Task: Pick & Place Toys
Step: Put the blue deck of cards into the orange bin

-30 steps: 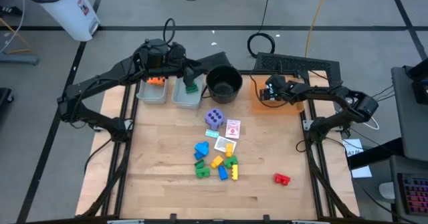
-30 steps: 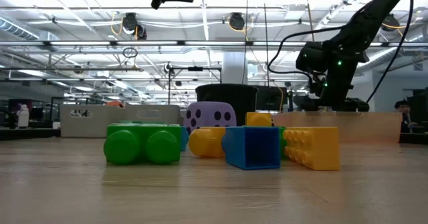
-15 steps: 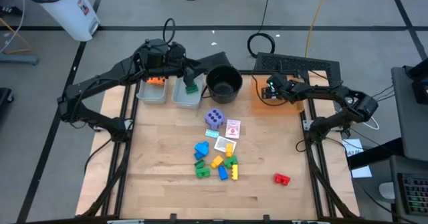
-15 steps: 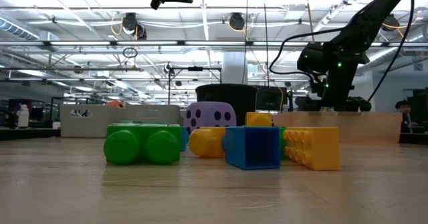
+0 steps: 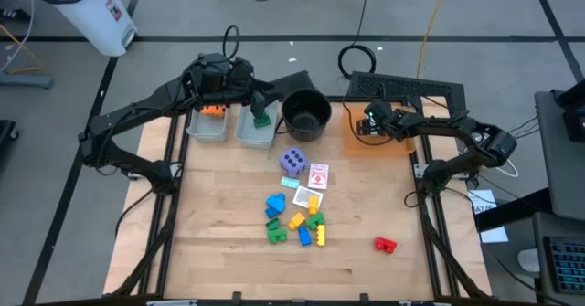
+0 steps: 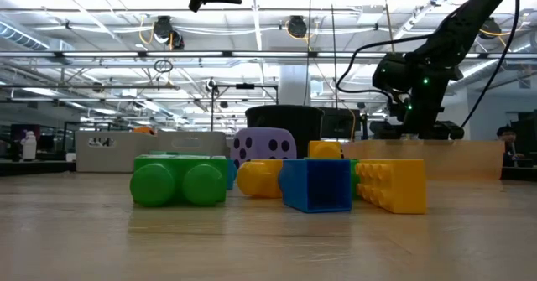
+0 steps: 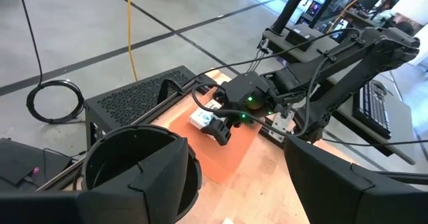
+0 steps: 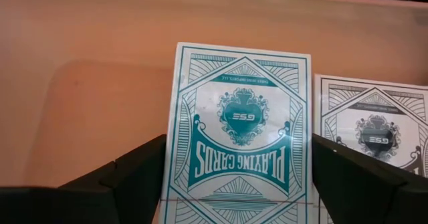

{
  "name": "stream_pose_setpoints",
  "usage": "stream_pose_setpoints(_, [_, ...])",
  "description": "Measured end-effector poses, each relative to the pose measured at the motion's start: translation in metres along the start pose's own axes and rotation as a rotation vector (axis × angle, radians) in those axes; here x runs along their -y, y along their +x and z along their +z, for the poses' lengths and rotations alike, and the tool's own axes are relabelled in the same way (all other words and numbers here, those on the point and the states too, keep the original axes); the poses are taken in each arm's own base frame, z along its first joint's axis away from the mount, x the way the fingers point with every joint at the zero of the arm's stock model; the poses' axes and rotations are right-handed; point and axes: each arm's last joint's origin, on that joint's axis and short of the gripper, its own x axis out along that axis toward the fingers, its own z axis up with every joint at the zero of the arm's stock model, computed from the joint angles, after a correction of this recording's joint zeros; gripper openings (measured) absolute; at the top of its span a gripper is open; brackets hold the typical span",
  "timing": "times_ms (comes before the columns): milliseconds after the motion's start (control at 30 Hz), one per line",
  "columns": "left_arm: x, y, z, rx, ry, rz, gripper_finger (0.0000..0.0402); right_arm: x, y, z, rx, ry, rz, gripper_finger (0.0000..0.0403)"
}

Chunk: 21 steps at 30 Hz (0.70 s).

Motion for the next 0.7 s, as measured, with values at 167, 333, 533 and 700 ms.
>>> stream_pose_setpoints(167, [-0.0001,0.0,0.0,0.0,-0.002,0.0,0.0255,-0.0009,0.0,0.001,0.01,-0.011,0.009,0.0329])
stream_pose_setpoints(333, [-0.0001,0.0,0.0,0.0,-0.006,0.0,0.0255,-0.002,-0.0001,0.0026,0.025,-0.003,0.02,0.0329])
stream_pose_setpoints(533, [-0.0001,0.0,0.0,0.0,-0.007,0.0,0.0255,-0.0019,-0.0001,0.0025,0.025,-0.007,0.019,0.0329])
stream_pose_setpoints(700, [-0.0001,0.0,0.0,0.0,-0.008,0.0,0.0255,-0.0007,0.0,0.0006,0.006,-0.007,0.008,0.0329])
